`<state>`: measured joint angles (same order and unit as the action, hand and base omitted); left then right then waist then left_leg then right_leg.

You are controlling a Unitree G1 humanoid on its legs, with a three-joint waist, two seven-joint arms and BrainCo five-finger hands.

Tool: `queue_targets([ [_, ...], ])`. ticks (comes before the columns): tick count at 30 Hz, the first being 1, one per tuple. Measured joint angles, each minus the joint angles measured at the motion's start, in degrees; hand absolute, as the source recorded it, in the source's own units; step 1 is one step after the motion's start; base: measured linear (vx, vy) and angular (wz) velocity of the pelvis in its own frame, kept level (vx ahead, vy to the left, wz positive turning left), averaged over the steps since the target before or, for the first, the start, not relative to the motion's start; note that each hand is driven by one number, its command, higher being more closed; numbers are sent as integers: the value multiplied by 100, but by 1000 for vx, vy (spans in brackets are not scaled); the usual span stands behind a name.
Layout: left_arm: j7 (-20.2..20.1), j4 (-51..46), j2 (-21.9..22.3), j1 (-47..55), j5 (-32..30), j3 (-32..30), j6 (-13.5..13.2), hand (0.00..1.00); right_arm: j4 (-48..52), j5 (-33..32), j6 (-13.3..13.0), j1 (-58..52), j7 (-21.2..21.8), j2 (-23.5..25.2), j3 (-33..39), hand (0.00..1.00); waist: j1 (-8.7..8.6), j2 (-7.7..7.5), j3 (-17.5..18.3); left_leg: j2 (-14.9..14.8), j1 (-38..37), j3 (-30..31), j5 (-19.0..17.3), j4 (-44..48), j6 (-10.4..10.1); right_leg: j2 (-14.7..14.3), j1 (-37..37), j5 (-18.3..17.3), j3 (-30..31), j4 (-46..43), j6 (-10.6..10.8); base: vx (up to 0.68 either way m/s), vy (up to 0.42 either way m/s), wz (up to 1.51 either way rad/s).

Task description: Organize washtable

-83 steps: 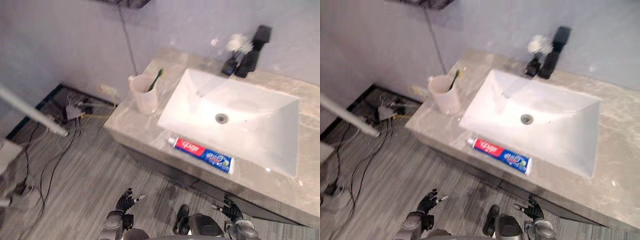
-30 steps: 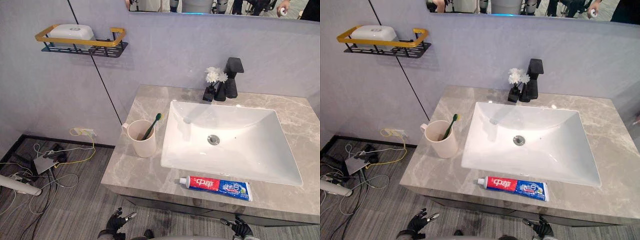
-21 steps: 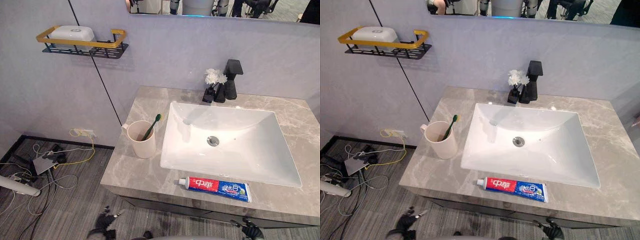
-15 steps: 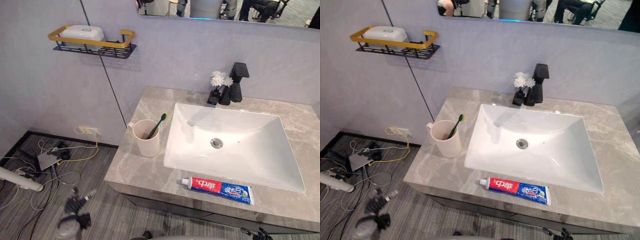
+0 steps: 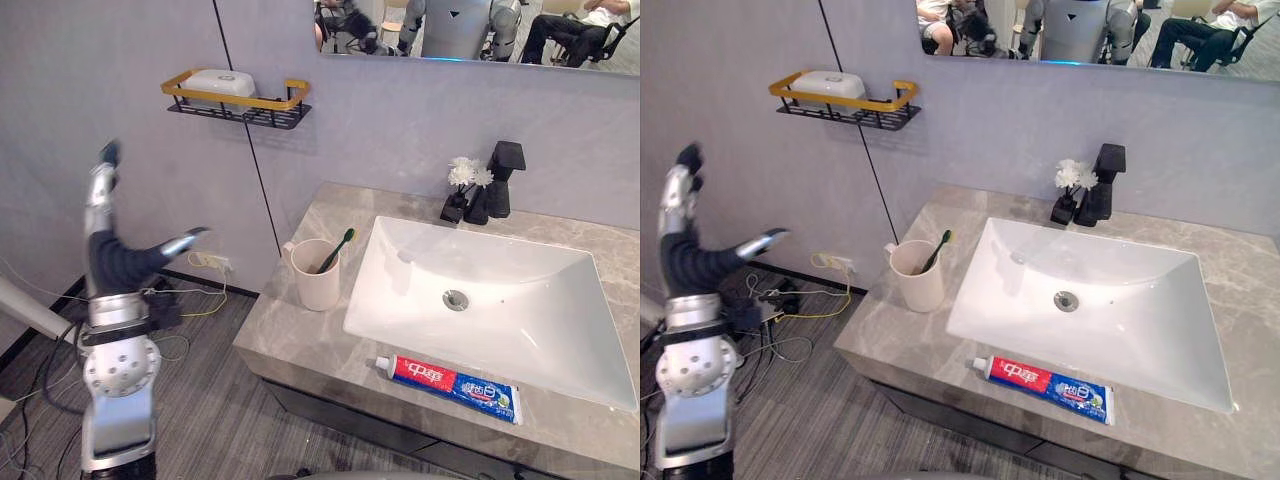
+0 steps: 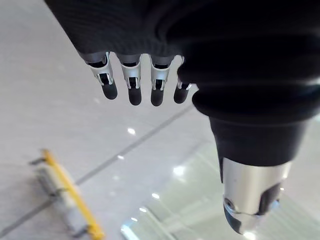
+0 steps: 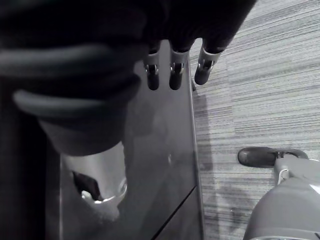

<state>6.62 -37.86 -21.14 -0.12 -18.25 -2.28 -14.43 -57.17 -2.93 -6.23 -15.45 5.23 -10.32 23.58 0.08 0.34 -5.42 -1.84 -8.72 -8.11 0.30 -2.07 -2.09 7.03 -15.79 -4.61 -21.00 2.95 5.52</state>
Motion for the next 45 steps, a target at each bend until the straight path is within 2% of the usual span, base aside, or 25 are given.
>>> queue_targets([
  [3,-228,-136,-199,-254,-59,694,-121,0,-3,1,-3,34,12,1,-250,0,-94,12,2,-13,7,-7,-2,-6,-1,-8,16,-1,-3,11,-9,-61,-3,-1],
  [4,-408,-103,-260,-459,-59,1188,-146,0,-16,1,-3,31,15,2,-419,0,-116,35,13,-20,7,-21,-20,-13,-29,-15,21,1,3,26,-14,-36,0,-4],
  [8,-796,55,-270,-813,-21,2169,-240,0,-51,1,-3,35,35,-7,-550,0,-191,31,19,-65,14,-131,9,-73,-12,-48,111,13,98,29,-30,-2,-5,-12],
  [12,-1113,614,-250,-1110,20,2906,-212,0,-52,1,-3,44,47,5,-664,0,-239,-54,62,-104,22,-240,21,-107,-30,-84,183,25,210,37,-44,56,-13,-17],
  [15,-1378,1136,-39,-1271,18,3321,-175,0,-52,2,-4,60,45,4,-668,0,-249,-82,84,-111,81,-313,21,-106,-30,-86,256,26,240,44,-45,58,-8,-7],
  [21,-1528,1983,302,-1283,-166,3689,90,0,-49,-12,-4,178,18,29,-672,0,-249,-125,82,-111,99,-325,21,-101,-31,-80,280,26,243,35,-45,6,-1,-1],
  [24,-1561,2307,309,-1354,-295,3899,166,0,-49,-107,-2,188,3,87,-672,0,-245,-131,79,-111,93,-324,21,-97,-30,-77,280,26,242,18,-46,-24,1,0],
  [34,-1763,3139,307,-1437,-730,4267,184,0,-43,-110,5,224,-8,123,-743,0,-324,-125,82,-122,5,-324,20,-116,-34,-88,170,45,214,99,-33,-14,-1,0],
  [38,-1797,3425,318,-1426,-977,4271,189,0,-24,-110,6,286,-10,121,-876,0,-423,-124,80,-114,-29,-317,18,-157,-38,-99,100,70,192,183,-36,12,-8,1],
  [45,-1787,3693,440,-1280,-1401,4270,216,0,-2,-119,10,282,-22,120,-878,0,-432,-120,56,-104,-118,-321,-23,-170,-105,-96,-2,57,192,232,-10,4,-1,0],
])
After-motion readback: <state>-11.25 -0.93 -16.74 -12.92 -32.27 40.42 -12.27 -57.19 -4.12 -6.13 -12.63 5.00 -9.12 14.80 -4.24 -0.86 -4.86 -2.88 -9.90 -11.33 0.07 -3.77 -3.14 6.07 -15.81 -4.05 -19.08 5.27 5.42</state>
